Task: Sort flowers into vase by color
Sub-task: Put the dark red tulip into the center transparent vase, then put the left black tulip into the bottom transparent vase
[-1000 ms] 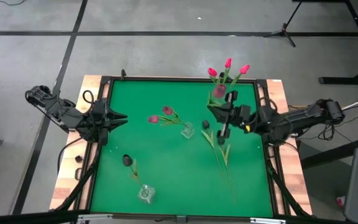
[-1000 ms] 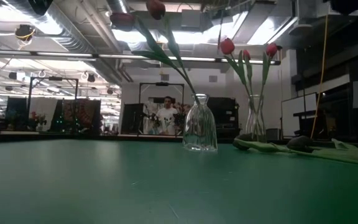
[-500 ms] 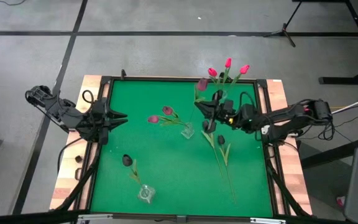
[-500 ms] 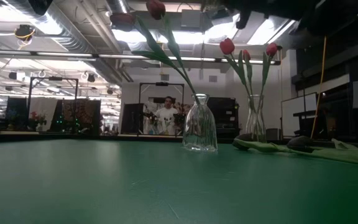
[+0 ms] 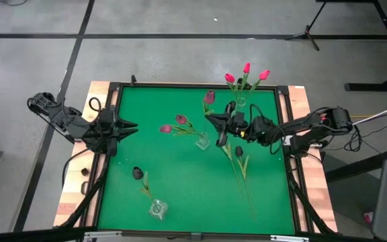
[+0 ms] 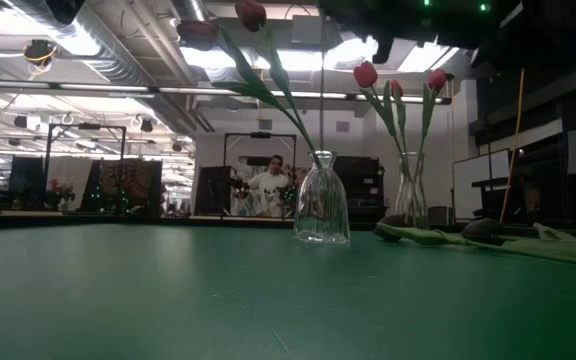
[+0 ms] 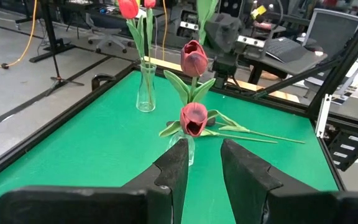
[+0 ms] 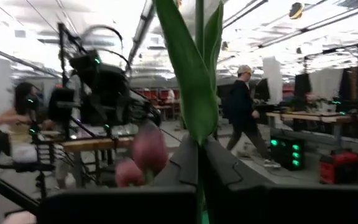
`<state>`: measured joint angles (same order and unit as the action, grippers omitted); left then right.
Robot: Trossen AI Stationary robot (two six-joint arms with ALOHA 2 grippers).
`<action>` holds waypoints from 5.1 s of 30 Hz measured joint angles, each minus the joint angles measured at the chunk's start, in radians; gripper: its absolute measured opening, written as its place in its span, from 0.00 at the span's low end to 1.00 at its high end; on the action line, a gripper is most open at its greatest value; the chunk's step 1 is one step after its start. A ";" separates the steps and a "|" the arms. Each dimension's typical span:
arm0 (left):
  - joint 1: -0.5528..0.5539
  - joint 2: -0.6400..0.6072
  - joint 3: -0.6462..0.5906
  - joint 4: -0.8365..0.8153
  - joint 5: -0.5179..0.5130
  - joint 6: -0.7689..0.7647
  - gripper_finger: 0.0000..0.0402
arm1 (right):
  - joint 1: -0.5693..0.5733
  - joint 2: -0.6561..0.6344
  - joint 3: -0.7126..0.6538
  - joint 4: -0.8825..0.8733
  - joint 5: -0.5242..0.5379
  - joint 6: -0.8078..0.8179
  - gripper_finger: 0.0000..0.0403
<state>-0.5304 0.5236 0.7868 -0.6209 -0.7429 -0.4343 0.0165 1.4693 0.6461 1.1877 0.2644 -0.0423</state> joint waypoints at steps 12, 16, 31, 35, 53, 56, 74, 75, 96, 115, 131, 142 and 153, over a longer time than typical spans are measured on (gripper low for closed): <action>0.000 0.000 0.000 0.000 -0.008 -0.001 0.23 | -0.030 0.012 -0.084 0.044 0.013 0.091 0.02; 0.000 0.000 0.000 0.000 -0.008 -0.002 0.23 | -0.030 0.032 -0.085 0.034 0.004 0.121 0.05; 0.000 0.000 0.000 0.000 -0.008 -0.009 0.23 | -0.029 0.034 -0.085 -0.085 -0.093 0.148 0.38; 0.000 0.000 0.000 0.001 -0.008 -0.010 0.23 | -0.029 0.008 -0.085 -0.129 -0.092 0.147 0.44; 0.000 0.000 0.000 0.000 -0.008 -0.014 0.23 | 0.195 -0.367 -0.084 -1.149 0.316 0.558 0.45; 0.000 0.000 0.000 0.000 -0.008 -0.028 0.23 | 0.258 -0.312 -0.084 -1.218 0.401 0.667 0.45; 0.000 0.000 0.000 0.000 -0.007 -0.060 0.23 | 0.317 0.122 0.100 -1.533 0.393 1.001 0.45; 0.000 0.000 0.000 0.001 -0.007 -0.063 0.23 | 0.317 0.132 0.105 -1.552 0.385 1.016 0.45; 0.000 0.000 0.000 0.004 -0.026 -0.088 0.23 | 0.317 0.201 0.111 -1.578 0.247 1.144 0.06; 0.000 0.000 0.000 0.091 -0.066 -0.186 0.23 | 0.318 0.179 0.460 -2.100 0.358 1.164 0.01; 0.000 0.012 0.000 0.025 0.466 -0.352 0.23 | 0.435 0.002 0.891 -2.031 0.608 0.703 0.00; -0.092 0.045 0.002 0.475 0.833 -0.190 0.23 | 0.440 0.075 0.881 -1.110 0.128 0.066 0.00; -0.215 0.160 -0.001 0.416 0.597 -0.213 0.23 | 0.305 0.352 0.967 -0.659 -0.366 0.143 0.00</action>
<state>-0.7451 0.6840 0.7860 -0.2048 -0.1457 -0.6475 0.3211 1.8211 1.6128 0.5288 -0.1020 0.1006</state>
